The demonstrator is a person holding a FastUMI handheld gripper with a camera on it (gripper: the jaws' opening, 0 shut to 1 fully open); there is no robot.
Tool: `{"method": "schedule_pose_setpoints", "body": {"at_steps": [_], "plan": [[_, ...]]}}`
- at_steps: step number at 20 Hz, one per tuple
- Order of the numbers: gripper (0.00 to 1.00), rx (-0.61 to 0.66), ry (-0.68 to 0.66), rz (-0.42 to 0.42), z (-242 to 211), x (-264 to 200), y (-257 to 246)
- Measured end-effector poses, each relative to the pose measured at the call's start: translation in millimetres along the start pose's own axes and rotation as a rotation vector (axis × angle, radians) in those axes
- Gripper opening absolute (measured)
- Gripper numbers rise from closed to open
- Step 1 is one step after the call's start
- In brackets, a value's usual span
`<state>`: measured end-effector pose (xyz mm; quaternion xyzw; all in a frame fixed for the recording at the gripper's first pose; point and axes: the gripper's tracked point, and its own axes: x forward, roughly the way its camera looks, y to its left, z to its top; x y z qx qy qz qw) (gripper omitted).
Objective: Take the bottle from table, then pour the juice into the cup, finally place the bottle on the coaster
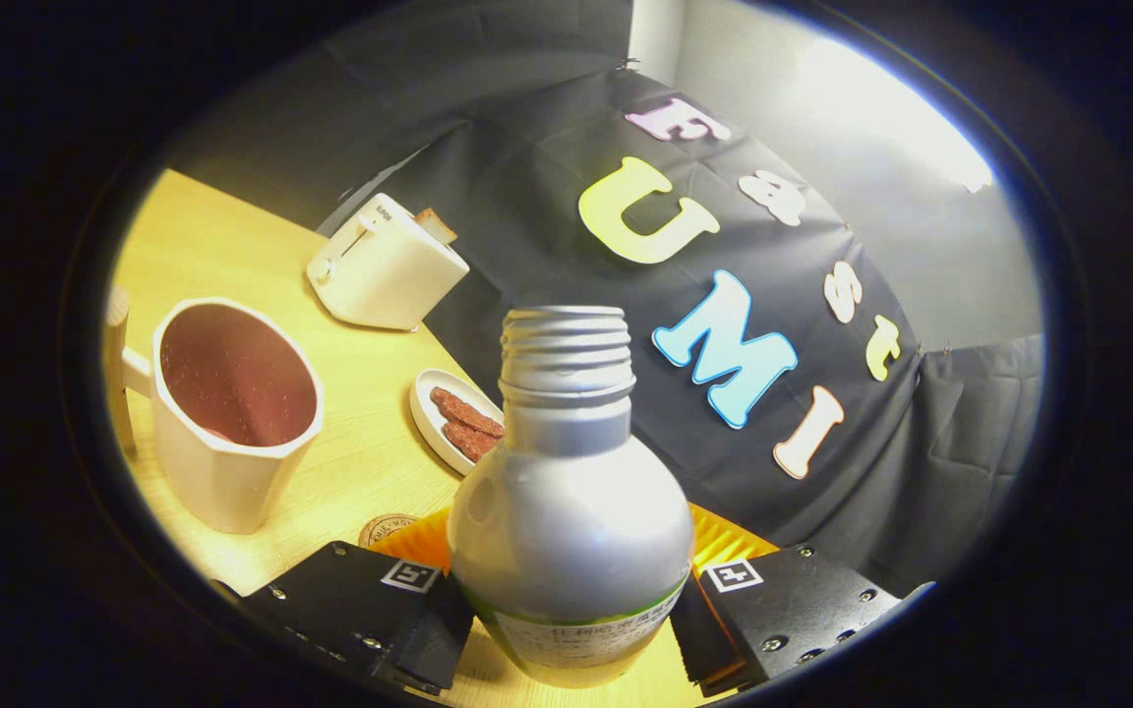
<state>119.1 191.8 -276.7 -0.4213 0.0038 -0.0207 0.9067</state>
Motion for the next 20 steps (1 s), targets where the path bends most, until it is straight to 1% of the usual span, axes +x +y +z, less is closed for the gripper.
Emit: {"method": "schedule_pose_setpoints", "body": {"at_steps": [2, 6, 12, 20], "plan": [[0.83, -0.059, 0.002, -0.012, 0, 2, 0], [0.83, -0.125, 0.007, -0.007, 0, 5, 8], [0.83, -0.271, -0.028, -0.037, 5, 6, 9], [0.82, -0.393, -0.069, -0.047, 8, 3, 16]]}}
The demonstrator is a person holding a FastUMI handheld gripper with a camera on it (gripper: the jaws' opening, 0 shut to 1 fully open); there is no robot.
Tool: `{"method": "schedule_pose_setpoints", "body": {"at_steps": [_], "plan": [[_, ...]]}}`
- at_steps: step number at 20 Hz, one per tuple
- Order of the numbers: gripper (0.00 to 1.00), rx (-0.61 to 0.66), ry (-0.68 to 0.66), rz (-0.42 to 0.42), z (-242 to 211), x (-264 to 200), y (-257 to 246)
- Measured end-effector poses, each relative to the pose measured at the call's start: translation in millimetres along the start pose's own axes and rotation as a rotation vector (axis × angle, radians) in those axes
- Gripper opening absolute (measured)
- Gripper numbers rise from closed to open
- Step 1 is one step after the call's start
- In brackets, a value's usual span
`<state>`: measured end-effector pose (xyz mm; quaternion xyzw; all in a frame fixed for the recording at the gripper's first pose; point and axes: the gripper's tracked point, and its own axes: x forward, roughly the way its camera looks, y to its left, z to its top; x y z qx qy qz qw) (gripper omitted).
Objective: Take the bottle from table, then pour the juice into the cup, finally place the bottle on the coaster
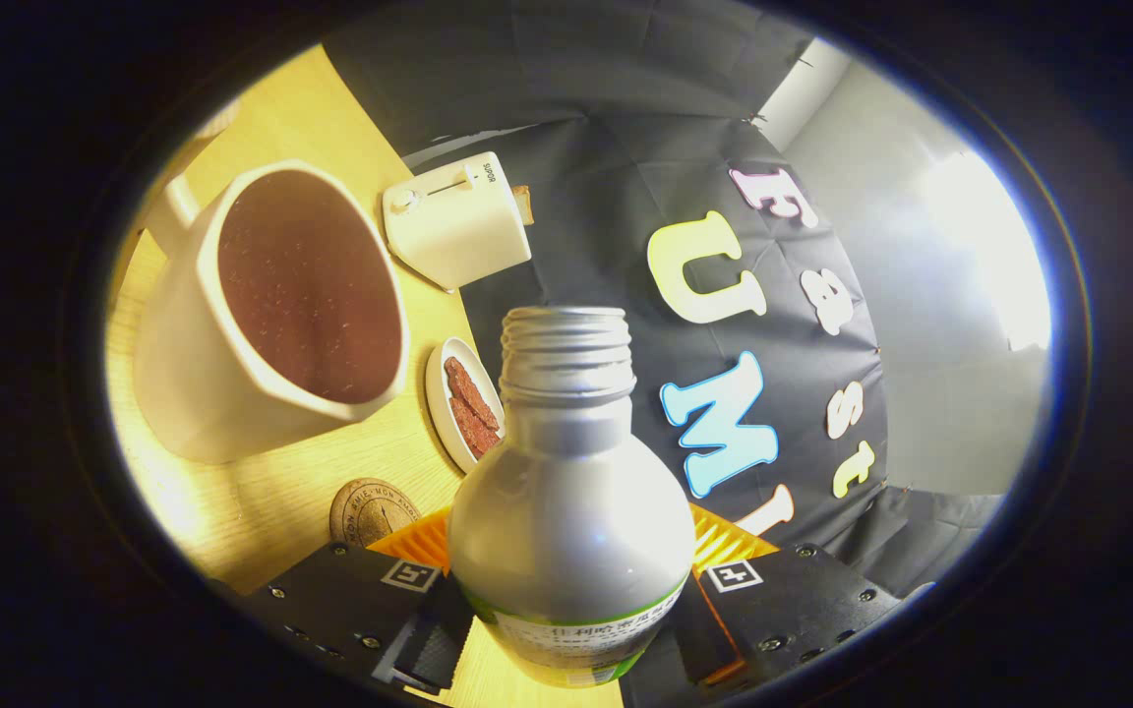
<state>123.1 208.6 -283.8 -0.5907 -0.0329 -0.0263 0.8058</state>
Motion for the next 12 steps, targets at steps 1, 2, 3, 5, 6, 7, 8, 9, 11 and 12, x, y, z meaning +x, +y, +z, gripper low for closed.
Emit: {"method": "schedule_pose_setpoints", "body": {"at_steps": [1, 2, 3, 5, 6, 7, 8, 9, 11, 12], "plan": [[0.82, -0.022, -0.003, -0.001, 0.7, 1.0, 0.7], [0.82, -0.041, -0.007, -0.004, 0.7, 1.6, 1.0], [0.82, -0.057, -0.011, -0.005, 0.7, 1.4, 1.5], [0.82, -0.088, -0.015, -0.008, 1.8, 4.7, 0.0], [0.82, -0.104, -0.017, -0.009, 1.2, 5.3, -0.4], [0.82, -0.119, -0.019, -0.007, 1.6, 5.5, -0.3], [0.82, -0.134, -0.021, -0.006, 1.4, 5.6, -0.3], [0.82, -0.14, -0.023, -0.004, 1.6, 4.3, -1.2], [0.83, -0.157, -0.029, -0.008, 3.3, 6.3, -3.4], [0.83, -0.167, -0.032, -0.011, 3.3, 6.1, -5.6]]}}
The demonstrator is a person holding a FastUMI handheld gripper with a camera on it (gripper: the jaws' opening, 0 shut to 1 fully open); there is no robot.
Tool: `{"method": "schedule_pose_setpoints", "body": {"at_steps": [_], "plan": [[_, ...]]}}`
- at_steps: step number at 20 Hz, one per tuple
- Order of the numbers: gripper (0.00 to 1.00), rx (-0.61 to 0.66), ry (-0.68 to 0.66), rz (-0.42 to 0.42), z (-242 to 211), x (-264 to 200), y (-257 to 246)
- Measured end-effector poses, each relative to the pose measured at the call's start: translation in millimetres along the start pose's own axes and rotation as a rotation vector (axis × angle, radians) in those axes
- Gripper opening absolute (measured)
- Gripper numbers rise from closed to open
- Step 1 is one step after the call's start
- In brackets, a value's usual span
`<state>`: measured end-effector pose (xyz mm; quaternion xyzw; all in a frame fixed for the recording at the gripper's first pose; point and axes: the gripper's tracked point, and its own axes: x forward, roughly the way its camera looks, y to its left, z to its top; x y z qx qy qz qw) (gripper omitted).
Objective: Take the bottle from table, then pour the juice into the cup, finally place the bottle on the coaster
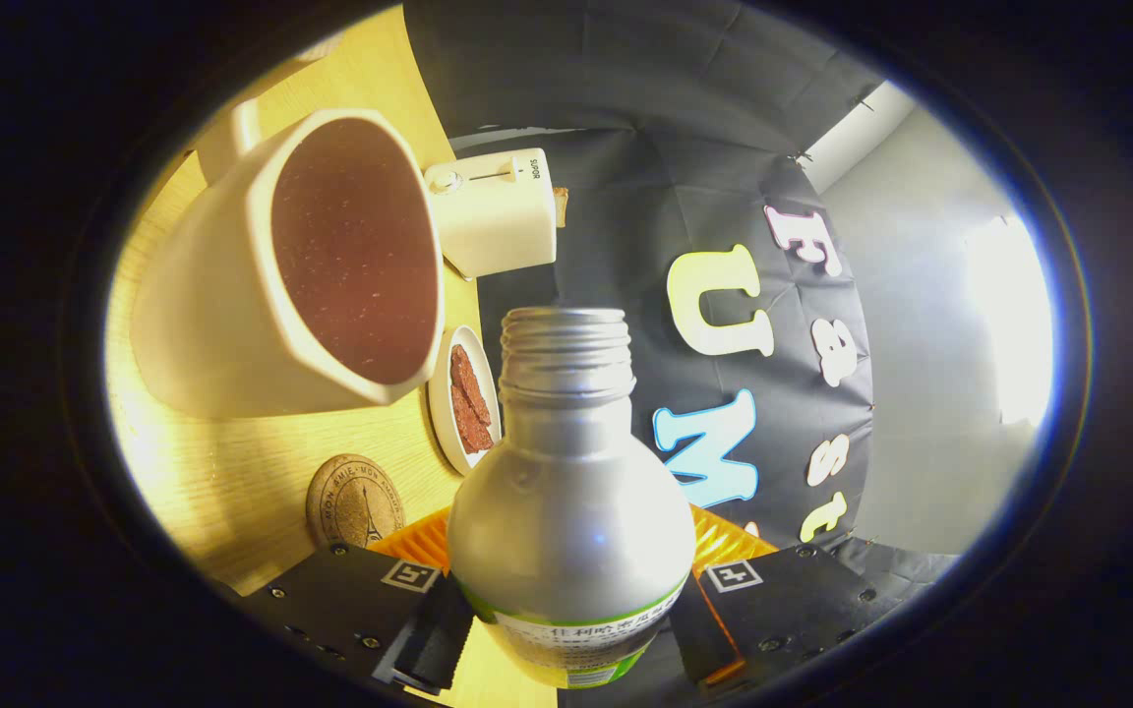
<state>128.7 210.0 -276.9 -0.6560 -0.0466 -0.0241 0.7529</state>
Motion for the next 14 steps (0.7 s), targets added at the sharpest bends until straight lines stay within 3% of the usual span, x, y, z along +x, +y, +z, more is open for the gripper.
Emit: {"method": "schedule_pose_setpoints", "body": {"at_steps": [14], "plan": [[0.82, -0.209, -0.066, 0.002, 5, 1, -28]]}}
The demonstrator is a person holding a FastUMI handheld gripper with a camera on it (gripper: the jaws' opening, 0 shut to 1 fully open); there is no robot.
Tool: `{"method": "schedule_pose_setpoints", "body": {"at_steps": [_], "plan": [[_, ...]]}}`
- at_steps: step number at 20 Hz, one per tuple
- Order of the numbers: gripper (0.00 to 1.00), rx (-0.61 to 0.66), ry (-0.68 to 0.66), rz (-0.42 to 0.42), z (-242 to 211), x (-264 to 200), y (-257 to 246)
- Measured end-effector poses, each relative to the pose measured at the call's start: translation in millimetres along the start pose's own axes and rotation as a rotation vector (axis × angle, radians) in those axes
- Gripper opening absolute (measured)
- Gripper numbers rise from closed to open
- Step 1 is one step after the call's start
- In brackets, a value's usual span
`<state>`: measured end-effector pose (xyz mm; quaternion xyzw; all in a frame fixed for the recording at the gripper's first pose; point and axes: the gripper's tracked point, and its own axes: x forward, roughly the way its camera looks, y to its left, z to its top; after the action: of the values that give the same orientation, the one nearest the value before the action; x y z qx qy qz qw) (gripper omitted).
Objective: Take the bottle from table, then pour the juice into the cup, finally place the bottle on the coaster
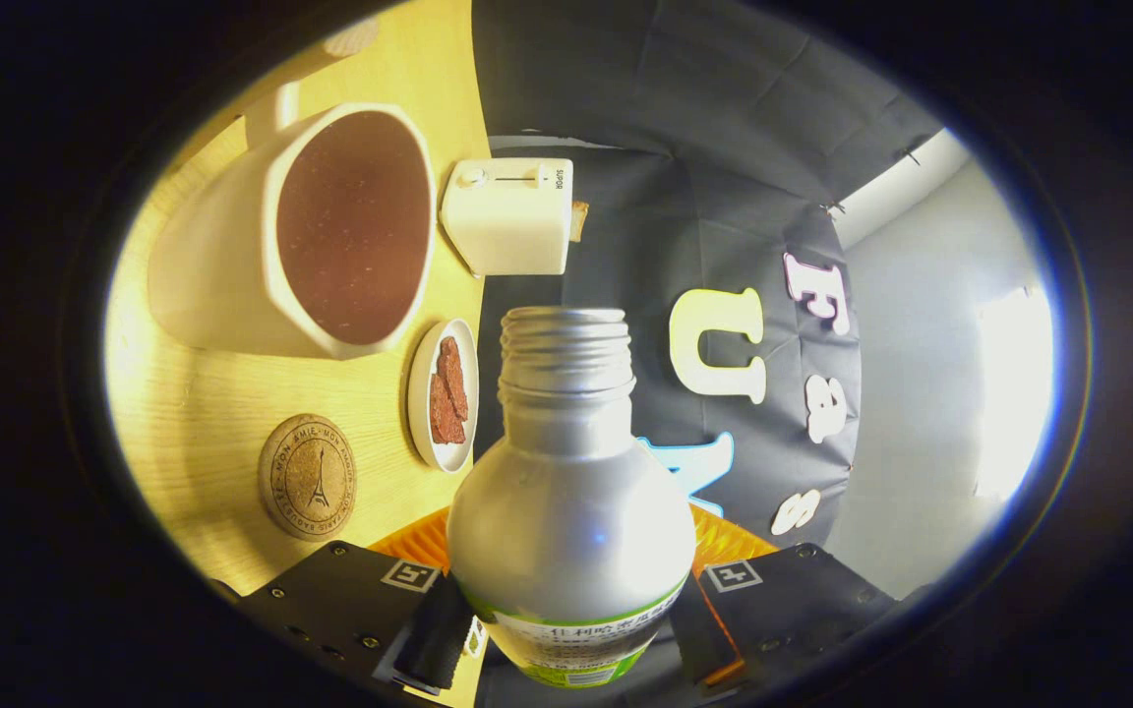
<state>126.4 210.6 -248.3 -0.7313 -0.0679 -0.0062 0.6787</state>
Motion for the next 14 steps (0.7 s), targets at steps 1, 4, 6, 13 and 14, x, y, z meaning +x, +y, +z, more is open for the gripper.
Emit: {"method": "schedule_pose_setpoints", "body": {"at_steps": [1, 4, 6, 13, 14], "plan": [[0.83, -0.021, -0.007, 0.001, -0.1, -0.5, -1.2], [0.82, -0.05, -0.013, 0.013, -0.7, 0.1, 0.7], [0.82, -0.065, -0.014, 0.012, -0.8, 2.1, 0.0], [0.82, -0.143, -0.027, 0.031, 1.6, 4.5, -5.5], [0.83, -0.147, -0.027, 0.035, 1.3, 4.4, -6.4]]}}
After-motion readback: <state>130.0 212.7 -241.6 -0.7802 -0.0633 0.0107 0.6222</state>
